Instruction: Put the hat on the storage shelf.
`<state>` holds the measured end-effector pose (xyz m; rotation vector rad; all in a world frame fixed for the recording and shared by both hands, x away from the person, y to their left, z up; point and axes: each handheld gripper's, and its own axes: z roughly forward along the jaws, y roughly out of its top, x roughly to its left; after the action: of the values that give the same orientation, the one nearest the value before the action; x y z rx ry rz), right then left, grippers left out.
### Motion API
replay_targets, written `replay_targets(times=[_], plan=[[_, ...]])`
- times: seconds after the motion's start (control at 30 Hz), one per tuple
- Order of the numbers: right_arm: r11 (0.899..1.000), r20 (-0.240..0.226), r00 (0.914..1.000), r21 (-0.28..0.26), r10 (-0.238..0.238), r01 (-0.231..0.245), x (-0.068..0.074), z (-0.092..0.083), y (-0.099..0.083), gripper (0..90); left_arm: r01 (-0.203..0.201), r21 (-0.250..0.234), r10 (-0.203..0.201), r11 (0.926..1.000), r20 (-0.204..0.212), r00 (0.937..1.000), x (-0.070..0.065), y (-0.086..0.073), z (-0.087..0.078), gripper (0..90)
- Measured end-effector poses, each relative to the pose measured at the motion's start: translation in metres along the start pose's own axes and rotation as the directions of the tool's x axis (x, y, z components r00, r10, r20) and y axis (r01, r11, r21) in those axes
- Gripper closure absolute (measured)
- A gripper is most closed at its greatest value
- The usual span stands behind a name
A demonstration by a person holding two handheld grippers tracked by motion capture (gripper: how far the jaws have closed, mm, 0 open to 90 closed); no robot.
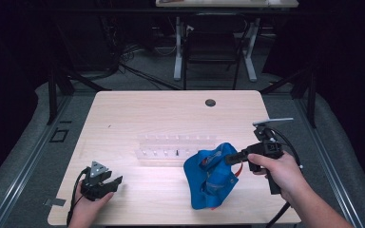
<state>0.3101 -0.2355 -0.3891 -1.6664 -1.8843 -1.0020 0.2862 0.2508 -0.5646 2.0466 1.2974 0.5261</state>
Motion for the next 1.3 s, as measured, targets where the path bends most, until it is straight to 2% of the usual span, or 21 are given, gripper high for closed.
replay_targets(times=[0.23, 0.57, 0.7, 1.0, 1.3], plan=[[0.999, -0.039, 0.999, -0.029, -0.02, 0.019, 0.012, -0.01, 0.002, 89.8, 0.0, 0.0, 0.0, 1.0, 0.002, 1.0, 0.0, 0.0, 0.0, 50.1], [0.996, -0.091, 0.9955, -0.092, -0.028, 0.02, 0.016, -0.023, 0.007, 89.8, -0.011, -0.011, 0.011, 0.9999, 0.007, 0.9999, -0.005, 0.001, 0.0, 49.9], [0.992, -0.13, 0.9909, -0.122, -0.036, 0.02, 0.02, -0.025, 0.013, 89.8, -0.028, -0.007, 0.028, 0.9996, 0.012, 0.9995, -0.008, 0.002, 0.0, 49.9], [0.985, -0.208, 0.976, -0.169, -0.063, 0.027, 0.036, -0.024, 0.029, 89.8, -0.027, -0.014, 0.027, 0.9995, 0.016, 0.9995, -0.008, 0.002, -0.001, 50.0], [0.98, -0.213, 0.9743, -0.195, -0.073, 0.03, 0.044, -0.025, 0.042, 89.9, -0.025, -0.024, 0.026, 0.9994, 0.034, 0.9991, -0.01, 0.003, -0.001, 48.5]])
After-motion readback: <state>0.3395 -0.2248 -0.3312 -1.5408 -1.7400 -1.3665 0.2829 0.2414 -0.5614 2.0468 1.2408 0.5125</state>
